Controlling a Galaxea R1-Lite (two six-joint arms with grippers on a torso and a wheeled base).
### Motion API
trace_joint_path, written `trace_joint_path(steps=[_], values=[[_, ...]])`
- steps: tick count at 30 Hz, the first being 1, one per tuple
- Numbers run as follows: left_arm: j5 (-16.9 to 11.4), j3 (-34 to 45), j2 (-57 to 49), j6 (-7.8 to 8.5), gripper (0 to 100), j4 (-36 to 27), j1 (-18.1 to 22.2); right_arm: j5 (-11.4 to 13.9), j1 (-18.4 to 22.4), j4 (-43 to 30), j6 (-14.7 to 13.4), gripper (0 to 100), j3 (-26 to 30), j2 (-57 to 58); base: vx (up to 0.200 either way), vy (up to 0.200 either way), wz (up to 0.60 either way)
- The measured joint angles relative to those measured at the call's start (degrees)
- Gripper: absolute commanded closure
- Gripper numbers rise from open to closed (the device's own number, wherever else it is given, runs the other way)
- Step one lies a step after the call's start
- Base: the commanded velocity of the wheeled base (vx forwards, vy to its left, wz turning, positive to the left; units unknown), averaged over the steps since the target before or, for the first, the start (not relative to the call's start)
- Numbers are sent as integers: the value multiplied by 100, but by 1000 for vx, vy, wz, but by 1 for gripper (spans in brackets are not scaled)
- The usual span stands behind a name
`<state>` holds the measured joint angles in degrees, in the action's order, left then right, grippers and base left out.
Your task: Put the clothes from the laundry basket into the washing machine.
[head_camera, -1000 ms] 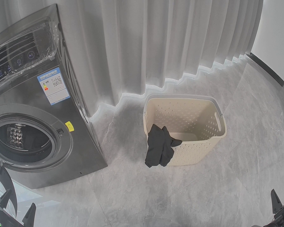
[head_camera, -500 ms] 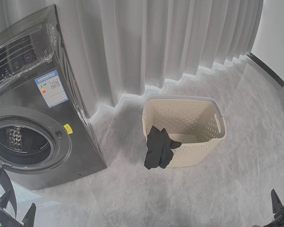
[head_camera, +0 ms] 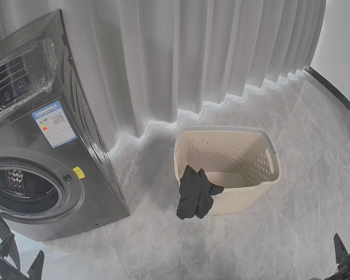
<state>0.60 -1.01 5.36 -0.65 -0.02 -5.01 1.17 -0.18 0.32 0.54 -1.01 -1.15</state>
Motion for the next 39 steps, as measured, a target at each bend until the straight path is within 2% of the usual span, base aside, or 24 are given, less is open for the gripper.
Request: trace_joint_path(steps=[6, 10, 12, 14, 17, 20, 27, 33, 39], values=[[-2, 0, 0, 5, 0, 2, 2, 16, 11, 132, 20, 0, -94, 0, 100, 0, 0], [0, 0, 0, 5, 0, 2, 0, 217, 7, 129, -29, 0, -667, -119, 0, 0, 0], [-2, 0, 0, 5, 0, 2, 0, 451, -23, 94, -190, 0, -979, -315, 0, 0, 0], [0, 0, 0, 5, 0, 2, 0, 756, -74, 99, -474, 0, -1250, -640, 0, 0, 0], [-2, 0, 0, 5, 0, 2, 0, 1191, -182, 151, -828, 0, -1517, -1261, 0, 0, 0], [0, 0, 0, 5, 0, 2, 0, 1560, -325, 299, -1068, 0, -1704, -1993, 0, 0, 0], [0, 0, 0, 5, 0, 2, 0, 2070, -940, 939, -1421, 0, -2037, -3945, 0, 0, 0], [0, 0, 0, 5, 0, 2, 0, 2244, -1417, 1965, -1503, 0, -2199, -5599, 0, 0, 0], [0, 0, 0, 5, 0, 0, 2, 2132, -1916, 2914, -1542, 0, -2304, -7090, 0, -100, 0]])
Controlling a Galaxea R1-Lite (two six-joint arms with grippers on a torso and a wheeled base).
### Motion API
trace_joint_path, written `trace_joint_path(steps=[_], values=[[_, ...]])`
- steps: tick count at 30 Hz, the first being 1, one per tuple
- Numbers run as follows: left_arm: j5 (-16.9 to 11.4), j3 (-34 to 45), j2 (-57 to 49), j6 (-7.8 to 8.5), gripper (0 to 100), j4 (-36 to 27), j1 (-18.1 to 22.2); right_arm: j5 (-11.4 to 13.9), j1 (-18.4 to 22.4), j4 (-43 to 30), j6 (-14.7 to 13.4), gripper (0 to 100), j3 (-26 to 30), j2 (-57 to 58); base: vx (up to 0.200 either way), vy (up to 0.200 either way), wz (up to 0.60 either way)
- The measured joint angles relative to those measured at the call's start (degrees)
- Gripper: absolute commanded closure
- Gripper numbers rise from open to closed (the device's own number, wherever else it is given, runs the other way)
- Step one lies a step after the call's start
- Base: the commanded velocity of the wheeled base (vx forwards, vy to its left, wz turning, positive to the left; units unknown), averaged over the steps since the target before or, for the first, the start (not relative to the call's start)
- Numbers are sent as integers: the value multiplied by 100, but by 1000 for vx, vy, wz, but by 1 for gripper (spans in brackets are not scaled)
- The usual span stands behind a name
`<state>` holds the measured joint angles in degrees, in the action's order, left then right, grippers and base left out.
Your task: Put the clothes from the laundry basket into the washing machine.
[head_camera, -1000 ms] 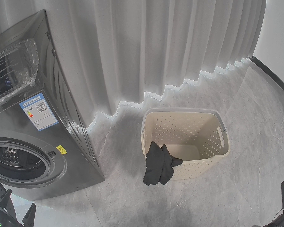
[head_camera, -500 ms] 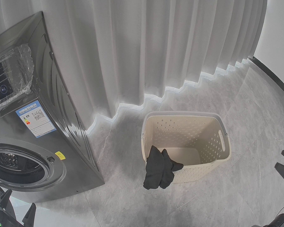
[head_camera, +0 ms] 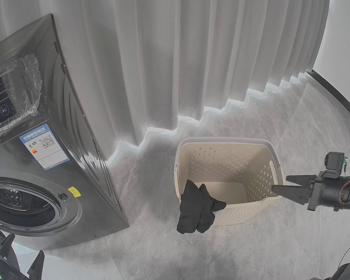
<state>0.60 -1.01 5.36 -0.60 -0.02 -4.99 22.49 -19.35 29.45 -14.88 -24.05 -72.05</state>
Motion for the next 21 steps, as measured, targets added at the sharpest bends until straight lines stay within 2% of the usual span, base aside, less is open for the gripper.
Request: trace_joint_path(steps=[3, 9, 13, 21], values=[[-2, 0, 0, 2, 0, 0, 2, -106, -250, 418, -22, 0, -39, -642, 0, -200, 0], [0, 0, 0, 0, 0, 0, -2, -197, -532, 1258, -71, 0, -83, -1641, 0, 0, 0], [0, 0, 0, 0, 0, 2, -2, -350, -695, 1882, -187, 0, -100, -2252, 0, 0, 0], [0, 0, 0, 2, 0, 2, -2, -745, -1097, 3317, -991, 0, -254, -3407, 0, 0, 0]])
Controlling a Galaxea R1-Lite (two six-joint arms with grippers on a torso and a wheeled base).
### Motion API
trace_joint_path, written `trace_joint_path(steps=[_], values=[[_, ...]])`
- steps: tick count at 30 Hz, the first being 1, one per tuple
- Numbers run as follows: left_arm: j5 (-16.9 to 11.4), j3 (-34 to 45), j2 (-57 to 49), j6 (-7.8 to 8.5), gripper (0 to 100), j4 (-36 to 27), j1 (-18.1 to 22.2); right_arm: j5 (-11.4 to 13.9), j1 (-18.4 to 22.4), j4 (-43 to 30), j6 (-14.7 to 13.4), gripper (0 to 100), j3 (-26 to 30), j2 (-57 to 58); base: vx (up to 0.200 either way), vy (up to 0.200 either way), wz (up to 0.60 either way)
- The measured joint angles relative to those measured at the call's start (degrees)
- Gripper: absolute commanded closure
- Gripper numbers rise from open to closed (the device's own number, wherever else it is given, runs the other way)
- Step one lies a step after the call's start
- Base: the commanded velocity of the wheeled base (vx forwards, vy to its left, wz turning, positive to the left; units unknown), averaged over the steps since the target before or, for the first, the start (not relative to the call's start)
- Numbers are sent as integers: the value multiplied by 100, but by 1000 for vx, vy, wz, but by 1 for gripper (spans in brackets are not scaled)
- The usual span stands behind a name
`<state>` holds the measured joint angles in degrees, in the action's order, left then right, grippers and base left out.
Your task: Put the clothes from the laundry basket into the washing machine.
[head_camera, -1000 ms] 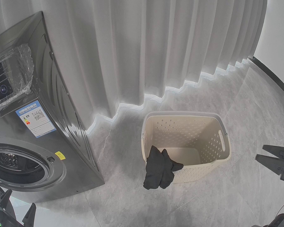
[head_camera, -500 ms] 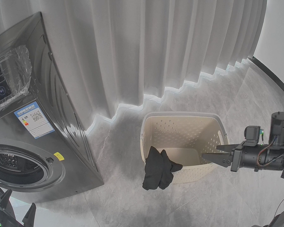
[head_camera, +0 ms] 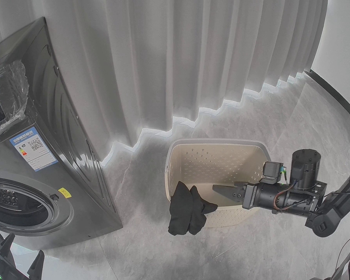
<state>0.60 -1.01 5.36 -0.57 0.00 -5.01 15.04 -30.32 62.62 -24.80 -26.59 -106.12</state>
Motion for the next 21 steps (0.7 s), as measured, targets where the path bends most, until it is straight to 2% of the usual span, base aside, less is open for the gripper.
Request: trace_joint_path(steps=[5, 11, 21], values=[[0, 0, 0, 2, 0, 0, 0, -71, -129, 402, -178, 0, -224, -658, 0, 0, 0], [0, 0, 0, 2, 0, 0, 0, -99, -282, 473, -613, 0, -594, -1215, 0, 0, 0], [0, 0, 0, 0, 0, 0, 2, -115, -361, 530, -688, 0, -929, -1965, 0, 0, 0]])
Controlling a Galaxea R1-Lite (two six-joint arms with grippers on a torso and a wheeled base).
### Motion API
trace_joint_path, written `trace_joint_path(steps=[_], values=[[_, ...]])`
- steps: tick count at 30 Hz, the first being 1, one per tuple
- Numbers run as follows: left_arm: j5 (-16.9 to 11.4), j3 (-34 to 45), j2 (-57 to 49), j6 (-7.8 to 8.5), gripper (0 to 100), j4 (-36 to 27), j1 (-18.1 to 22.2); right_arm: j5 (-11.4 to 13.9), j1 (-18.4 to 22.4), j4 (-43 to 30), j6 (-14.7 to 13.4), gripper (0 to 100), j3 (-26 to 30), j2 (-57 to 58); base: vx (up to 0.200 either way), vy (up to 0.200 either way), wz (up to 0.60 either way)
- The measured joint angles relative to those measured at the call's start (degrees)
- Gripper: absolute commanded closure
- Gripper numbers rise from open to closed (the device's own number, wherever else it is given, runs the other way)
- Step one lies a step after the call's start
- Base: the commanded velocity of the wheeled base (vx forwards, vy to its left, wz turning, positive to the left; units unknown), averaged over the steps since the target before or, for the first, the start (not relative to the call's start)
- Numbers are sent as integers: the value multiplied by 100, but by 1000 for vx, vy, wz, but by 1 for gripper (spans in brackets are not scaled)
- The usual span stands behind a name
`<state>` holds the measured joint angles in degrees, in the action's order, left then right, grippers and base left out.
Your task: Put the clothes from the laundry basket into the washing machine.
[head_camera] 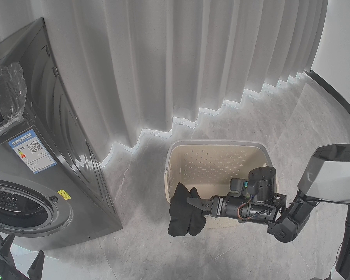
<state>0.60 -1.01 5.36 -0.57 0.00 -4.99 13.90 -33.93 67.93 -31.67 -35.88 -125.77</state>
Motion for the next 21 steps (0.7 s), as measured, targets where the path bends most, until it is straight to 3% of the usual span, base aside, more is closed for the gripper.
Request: trace_joint_path(steps=[11, 21], values=[[0, 0, 0, -2, 0, 0, -2, -5, -9, 113, -23, 0, -318, -667, 0, 0, 0], [0, 0, 0, -2, 0, 0, -2, -62, -9, 132, -297, 0, -594, -955, 0, 0, 0]])
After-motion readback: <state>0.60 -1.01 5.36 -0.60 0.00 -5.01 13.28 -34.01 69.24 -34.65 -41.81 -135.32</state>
